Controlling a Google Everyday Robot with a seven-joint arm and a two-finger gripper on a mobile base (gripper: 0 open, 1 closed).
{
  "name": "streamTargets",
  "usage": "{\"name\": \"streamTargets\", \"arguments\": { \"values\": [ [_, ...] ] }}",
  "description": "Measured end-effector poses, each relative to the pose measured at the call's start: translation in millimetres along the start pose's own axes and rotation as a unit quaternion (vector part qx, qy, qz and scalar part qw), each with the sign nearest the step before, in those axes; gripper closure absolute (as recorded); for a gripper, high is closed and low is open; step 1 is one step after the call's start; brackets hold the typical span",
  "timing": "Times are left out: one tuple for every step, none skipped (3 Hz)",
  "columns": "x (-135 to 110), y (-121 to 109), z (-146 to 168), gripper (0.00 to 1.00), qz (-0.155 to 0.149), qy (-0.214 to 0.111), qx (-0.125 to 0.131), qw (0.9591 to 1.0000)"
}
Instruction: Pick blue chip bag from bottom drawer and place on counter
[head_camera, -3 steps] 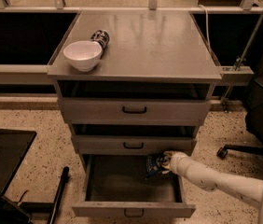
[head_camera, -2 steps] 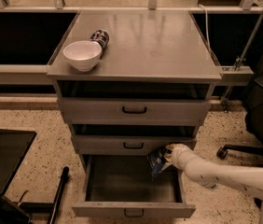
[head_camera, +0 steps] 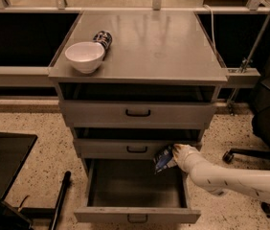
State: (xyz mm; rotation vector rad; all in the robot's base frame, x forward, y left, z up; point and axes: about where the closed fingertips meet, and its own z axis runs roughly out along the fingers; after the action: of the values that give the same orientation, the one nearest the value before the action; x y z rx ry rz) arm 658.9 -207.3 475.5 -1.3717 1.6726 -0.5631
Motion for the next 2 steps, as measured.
{"name": "streamTargets", "arguments": {
  "values": [
    [-33,-16,-18,1.00,-0.033,0.010,0.018,0.9992],
    [-76,-40,-59,1.00,-0.090,0.034,0.054,0.9939]
  ]
}}
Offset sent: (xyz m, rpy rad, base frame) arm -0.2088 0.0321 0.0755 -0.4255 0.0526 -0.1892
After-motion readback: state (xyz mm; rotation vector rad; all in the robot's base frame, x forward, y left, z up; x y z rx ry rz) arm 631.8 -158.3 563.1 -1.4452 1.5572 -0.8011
